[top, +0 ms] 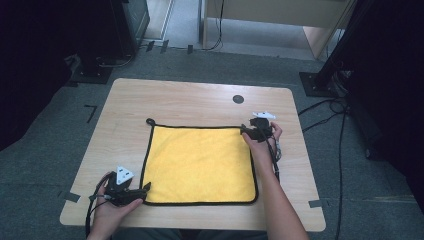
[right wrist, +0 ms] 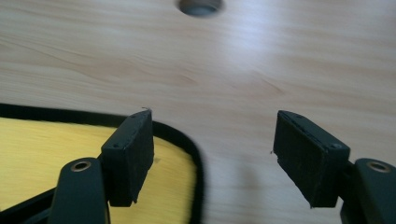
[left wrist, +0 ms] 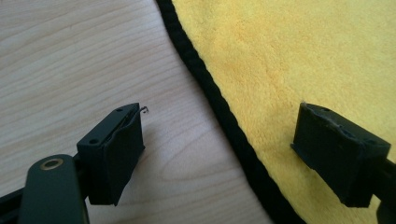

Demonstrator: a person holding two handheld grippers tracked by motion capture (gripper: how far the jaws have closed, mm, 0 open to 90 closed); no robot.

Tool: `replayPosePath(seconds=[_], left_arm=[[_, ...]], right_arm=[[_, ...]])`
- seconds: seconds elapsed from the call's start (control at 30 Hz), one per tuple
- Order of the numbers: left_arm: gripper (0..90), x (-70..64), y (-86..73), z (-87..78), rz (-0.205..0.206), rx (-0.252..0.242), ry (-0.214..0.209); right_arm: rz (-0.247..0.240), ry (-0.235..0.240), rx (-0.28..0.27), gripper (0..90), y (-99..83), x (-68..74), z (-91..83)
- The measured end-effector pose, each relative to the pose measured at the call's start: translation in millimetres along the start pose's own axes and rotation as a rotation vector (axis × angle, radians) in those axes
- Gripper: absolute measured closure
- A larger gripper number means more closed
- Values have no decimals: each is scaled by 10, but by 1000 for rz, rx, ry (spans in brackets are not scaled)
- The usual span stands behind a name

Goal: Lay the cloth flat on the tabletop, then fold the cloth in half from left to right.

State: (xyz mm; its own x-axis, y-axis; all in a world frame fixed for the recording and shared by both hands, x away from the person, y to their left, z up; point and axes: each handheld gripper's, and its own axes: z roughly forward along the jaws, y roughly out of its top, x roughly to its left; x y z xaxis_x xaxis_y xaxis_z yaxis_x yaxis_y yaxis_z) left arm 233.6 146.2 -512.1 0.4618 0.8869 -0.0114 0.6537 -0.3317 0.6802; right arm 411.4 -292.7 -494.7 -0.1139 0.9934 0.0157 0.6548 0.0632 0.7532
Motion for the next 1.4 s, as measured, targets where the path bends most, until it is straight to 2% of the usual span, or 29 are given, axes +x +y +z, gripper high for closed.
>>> replayPosePath(seconds=[0.1, 0.17, 0.3, 0.4, 0.5, 0.63, 0.7, 0.8, 0.83, 0.9, 1.0, 1.2, 1.4], left_arm=[[170, 0, -8, -36, 7, 5, -3], [170, 8, -12, -60, 1, 5, 0], [172, 16, -30, -101, 0, 11, 5], [177, 20, -67, -143, -12, -2, -10], [224, 22, -107, -168, -26, -19, -18], [227, 15, -127, -176, -29, -10, -32], [231, -6, -125, -173, -17, -13, -38], [318, -56, -130, -150, 26, -3, -41], [320, -68, -134, -140, 33, -3, -36], [322, -84, -137, -139, 48, -4, -31], [334, -77, -148, -139, 50, -13, -37], [370, -65, -170, -134, 58, -37, -47], [377, -66, -174, -133, 51, -42, -48]], right_arm=[[-49, 77, -20, 299, 130, 328, -26], [-80, 106, -32, 300, 203, 531, -14], [-99, 170, -46, 313, 308, 886, 24], [-120, 203, -49, 315, 359, 1143, 43], [-134, 231, -45, 316, 385, 1367, 56], [-172, 263, -31, 324, 410, 1668, 98], [-187, 280, -25, 329, 417, 1827, 118], [-208, 300, -25, 341, 425, 2036, 143], [-223, 308, -24, 344, 428, 2116, 155], [-243, 317, -19, 350, 435, 2224, 176], [-273, 321, -19, 370, 450, 2384, 211], [-268, 348, 2, 401, 467, 2611, 306], [-307, 376, 35, 438, 433, 2840, 404]])
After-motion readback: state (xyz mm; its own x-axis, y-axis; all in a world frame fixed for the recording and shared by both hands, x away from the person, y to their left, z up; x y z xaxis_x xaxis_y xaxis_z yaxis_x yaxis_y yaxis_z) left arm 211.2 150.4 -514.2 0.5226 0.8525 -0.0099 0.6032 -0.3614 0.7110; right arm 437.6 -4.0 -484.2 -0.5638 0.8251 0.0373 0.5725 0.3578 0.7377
